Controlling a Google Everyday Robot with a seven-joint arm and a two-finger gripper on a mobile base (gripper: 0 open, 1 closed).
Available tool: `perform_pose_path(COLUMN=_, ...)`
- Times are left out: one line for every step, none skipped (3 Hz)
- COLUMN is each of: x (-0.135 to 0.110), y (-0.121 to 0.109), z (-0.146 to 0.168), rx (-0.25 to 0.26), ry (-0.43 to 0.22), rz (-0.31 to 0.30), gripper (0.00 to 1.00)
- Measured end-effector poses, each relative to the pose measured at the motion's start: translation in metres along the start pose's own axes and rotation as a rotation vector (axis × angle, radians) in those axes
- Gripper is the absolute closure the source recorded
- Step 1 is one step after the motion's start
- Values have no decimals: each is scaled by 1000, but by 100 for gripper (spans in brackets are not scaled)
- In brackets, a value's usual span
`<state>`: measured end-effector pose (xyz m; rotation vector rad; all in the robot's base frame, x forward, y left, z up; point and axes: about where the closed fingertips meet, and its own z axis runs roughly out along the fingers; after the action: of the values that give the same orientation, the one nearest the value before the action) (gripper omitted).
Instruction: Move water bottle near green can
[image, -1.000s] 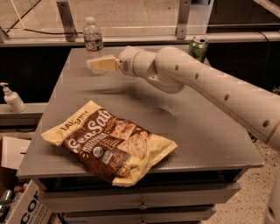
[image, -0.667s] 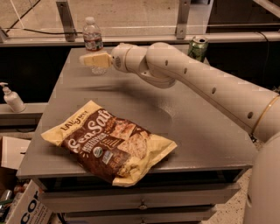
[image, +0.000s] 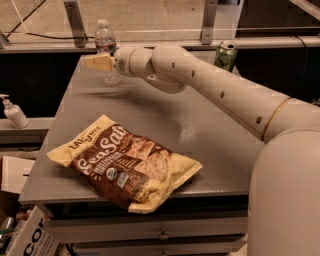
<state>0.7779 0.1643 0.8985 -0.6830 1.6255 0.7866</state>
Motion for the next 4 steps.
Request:
perform_pose_path(x=2, y=0, z=4, rx=3, ry=3, rz=10, gripper=39)
perform_pose_path(x=6, y=2, z=0, rx=13, ry=6, rz=21, gripper=62)
perform_pose_path(x=6, y=3, z=-20, rx=37, ry=-9, rz=18, gripper=86)
perform_pose_path(x=7, y=9, z=-54, rx=60, ry=-28, rz=5, gripper=100)
